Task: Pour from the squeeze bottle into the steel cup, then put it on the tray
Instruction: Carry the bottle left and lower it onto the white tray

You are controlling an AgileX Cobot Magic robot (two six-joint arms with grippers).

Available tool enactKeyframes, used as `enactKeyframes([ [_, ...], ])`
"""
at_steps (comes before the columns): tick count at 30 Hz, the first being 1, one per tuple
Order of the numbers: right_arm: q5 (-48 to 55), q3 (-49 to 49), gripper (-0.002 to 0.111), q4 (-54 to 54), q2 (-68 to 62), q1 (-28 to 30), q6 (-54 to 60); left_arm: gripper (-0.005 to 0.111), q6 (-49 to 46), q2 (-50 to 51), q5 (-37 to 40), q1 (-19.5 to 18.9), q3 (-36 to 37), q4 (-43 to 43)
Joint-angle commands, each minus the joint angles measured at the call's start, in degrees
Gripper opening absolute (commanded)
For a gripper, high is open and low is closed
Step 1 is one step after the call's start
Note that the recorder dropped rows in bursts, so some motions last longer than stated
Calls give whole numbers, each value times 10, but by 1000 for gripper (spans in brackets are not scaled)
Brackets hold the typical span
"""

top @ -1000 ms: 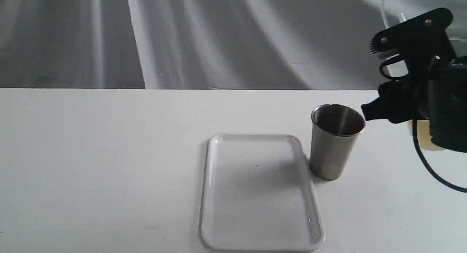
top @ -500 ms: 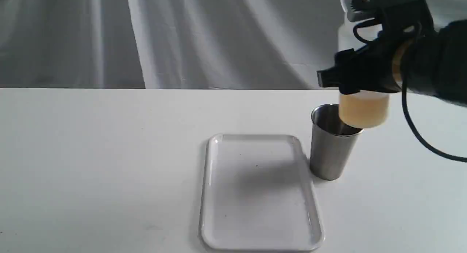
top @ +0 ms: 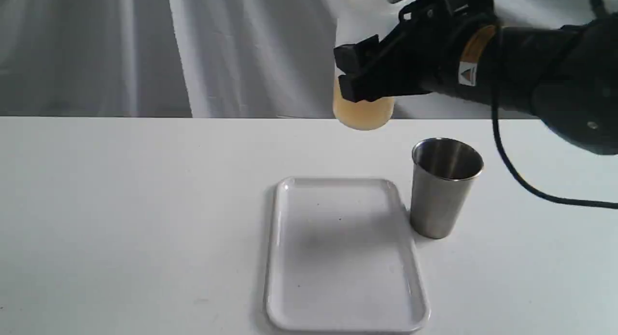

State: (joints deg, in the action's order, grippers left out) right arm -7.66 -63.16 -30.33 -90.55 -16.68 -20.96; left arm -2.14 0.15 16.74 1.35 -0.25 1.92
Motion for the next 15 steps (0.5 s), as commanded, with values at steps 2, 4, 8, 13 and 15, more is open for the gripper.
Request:
enactKeyframes([
  [2,-50,-6,17,29,-40,1,17,0,0,-1,-4,-1,3,0],
  [4,-54,-6,17,29,-61,1,17,0,3,-1,-4,-1,3,0],
  [8,-57,-6,17,29,-94,1,17,0,3,-1,-4,-1,3,0],
  [13,-66,-6,17,42,-128,1,17,0,3,-1,-4,-1,3,0],
  [15,-72,-6,17,58,-139,1,17,0,1,-1,-4,-1,3,0],
])
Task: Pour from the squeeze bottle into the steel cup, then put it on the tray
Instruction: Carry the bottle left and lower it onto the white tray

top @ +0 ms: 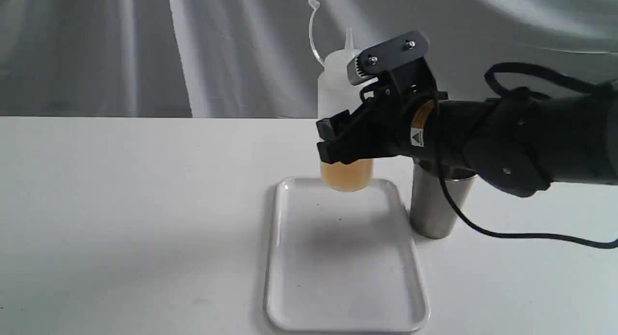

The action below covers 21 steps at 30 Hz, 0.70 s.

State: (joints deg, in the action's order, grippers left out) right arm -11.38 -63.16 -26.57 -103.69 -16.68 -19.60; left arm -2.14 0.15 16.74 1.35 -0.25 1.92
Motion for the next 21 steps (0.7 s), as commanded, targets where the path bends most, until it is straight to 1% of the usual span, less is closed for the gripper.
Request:
enactKeyframes([
  [1,-38,-6,17,23,-15,1,3,0,1,-1,-4,-1,3,0],
  [10,-55,-6,17,38,-45,-5,3,0,1,-1,-4,-1,3,0],
  [21,-31,-6,17,41,-47,-20,3,0,3,-1,-4,-1,3,0],
])
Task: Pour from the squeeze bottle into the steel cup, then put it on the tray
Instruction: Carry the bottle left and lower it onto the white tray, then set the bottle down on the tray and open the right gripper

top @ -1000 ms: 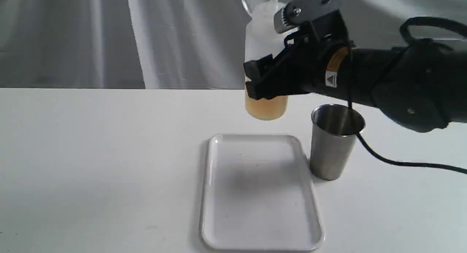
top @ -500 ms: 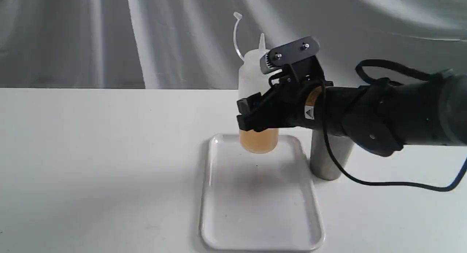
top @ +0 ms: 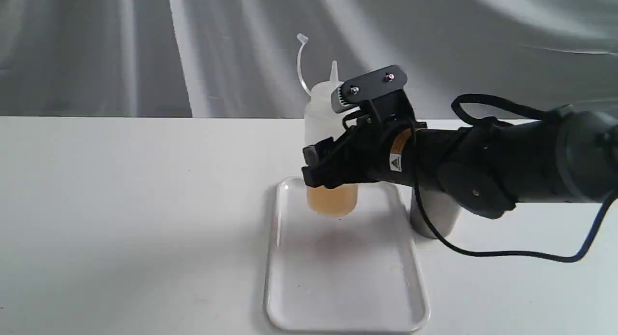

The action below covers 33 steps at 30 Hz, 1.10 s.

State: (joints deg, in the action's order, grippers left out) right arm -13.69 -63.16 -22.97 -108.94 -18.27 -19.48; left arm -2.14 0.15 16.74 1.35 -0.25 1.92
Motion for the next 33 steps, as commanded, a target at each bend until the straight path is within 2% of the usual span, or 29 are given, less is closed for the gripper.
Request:
enactKeyframes([
  [1,-5,-6,17,5,6,-5,2,0,3,-1,-4,-1,3,0],
  [11,-32,44,17,19,6,-5,2,0,1,-1,-4,-1,3,0],
  [33,-29,60,17,26,6,-5,32,0,1,-1,-4,-1,3,0],
])
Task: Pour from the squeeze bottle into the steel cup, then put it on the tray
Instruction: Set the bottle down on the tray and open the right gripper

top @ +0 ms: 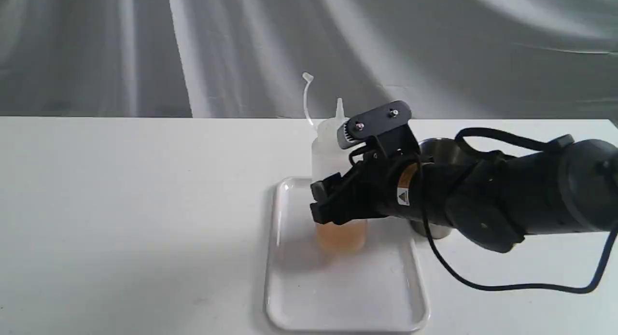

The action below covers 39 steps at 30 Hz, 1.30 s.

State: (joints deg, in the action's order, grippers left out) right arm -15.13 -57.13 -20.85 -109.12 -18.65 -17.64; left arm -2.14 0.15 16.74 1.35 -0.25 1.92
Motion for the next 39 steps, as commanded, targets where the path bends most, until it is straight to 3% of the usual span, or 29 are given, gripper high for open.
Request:
enactKeyframes([
  [1,-11,0,17,5,7,-1,14,0,1,-1,-4,-1,3,0],
  [39,27,0,17,5,7,-1,15,0,2,-1,-4,-1,3,0],
])
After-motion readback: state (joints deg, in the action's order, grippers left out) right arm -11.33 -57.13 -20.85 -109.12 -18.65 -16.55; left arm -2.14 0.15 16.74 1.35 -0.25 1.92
